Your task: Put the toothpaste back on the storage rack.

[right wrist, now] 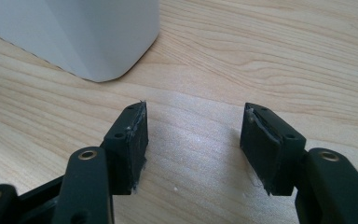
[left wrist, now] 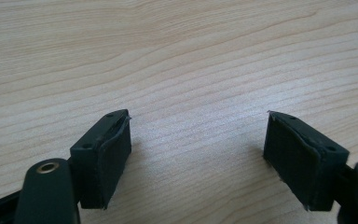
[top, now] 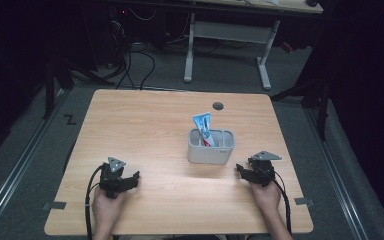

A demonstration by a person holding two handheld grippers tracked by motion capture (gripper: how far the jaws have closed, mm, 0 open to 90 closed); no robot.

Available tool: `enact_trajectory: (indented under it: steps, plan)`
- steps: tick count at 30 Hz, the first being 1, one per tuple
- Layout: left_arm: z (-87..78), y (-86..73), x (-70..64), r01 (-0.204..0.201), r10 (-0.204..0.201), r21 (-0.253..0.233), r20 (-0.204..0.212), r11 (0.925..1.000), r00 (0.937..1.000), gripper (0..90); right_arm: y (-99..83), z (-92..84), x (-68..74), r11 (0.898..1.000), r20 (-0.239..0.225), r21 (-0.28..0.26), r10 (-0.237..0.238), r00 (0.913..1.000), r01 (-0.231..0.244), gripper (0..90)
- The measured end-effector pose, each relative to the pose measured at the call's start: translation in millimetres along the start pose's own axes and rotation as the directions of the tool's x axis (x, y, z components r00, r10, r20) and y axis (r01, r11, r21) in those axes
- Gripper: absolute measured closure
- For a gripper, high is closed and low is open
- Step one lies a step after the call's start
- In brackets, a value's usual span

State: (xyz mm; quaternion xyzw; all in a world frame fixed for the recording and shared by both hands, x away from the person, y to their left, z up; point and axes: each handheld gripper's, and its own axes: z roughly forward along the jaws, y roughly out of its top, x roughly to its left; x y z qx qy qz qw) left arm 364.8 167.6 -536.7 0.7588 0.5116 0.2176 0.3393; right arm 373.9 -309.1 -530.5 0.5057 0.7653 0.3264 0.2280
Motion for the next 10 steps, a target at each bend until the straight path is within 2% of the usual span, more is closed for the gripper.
enact_trajectory:
  steps: [10]
  plan:
    - [-0.1,0.0,0.2,0.002,-0.002,0.0,0.001,1.0,1.0,23.5,0.0,0.1,-0.1,1.0,-0.002,0.001,-0.002,1.0,0.002,40.7]
